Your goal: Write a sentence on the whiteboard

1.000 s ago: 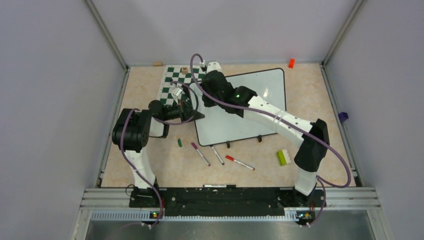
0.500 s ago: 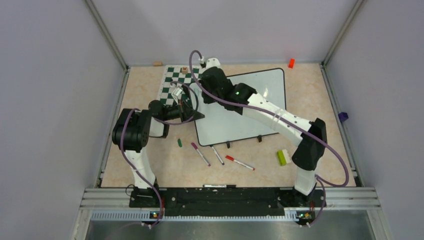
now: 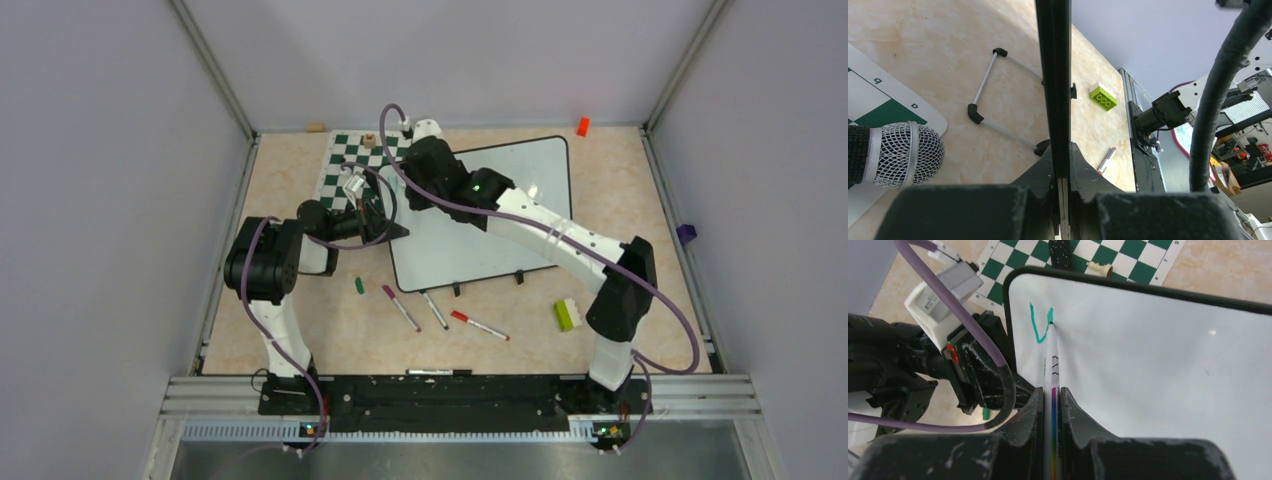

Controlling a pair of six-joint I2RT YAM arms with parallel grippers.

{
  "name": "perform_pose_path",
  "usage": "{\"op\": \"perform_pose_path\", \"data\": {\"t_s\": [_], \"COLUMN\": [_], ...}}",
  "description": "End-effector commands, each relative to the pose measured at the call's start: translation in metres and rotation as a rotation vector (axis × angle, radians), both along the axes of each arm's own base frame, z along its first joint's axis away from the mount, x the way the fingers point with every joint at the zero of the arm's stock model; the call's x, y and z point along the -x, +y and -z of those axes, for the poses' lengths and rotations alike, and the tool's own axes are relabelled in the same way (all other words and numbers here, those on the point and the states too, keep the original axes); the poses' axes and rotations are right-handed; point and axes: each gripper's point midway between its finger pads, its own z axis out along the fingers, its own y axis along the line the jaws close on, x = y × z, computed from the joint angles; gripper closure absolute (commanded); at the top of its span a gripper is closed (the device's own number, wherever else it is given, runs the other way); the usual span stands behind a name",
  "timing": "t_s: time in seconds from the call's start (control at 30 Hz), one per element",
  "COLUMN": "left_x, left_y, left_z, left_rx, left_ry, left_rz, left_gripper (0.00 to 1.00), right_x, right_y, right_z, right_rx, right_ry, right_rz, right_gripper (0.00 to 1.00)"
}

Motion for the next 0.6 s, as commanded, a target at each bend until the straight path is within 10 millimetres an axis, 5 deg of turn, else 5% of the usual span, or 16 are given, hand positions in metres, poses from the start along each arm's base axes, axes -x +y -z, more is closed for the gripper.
{"op": "perform_pose_path", "data": {"t_s": [0.0, 0.27, 0.57], "left_x": [-0.012, -0.011, -0.011], "left_y": [0.002, 0.002, 0.002], "left_z": [-0.023, -0.023, -0.023], "left_rx": [0.008, 0.008, 0.009], "left_ry": [-0.197, -0.199, -0.198], "left_rz": [-0.020, -0.020, -0.019], "left_gripper": [1.00, 1.00, 1.00], "right_x": [0.006, 0.012, -0.005], "right_y": [-0.016, -0.024, -0.026], "right_z": [0.002, 0.005, -0.004], "right_rx": [0.008, 0.004, 0.021], "right_ry": [0.015, 0.021, -0.023], "right_rz": [0.012, 0.024, 0.056], "right_gripper": [1.00, 1.00, 1.00]}}
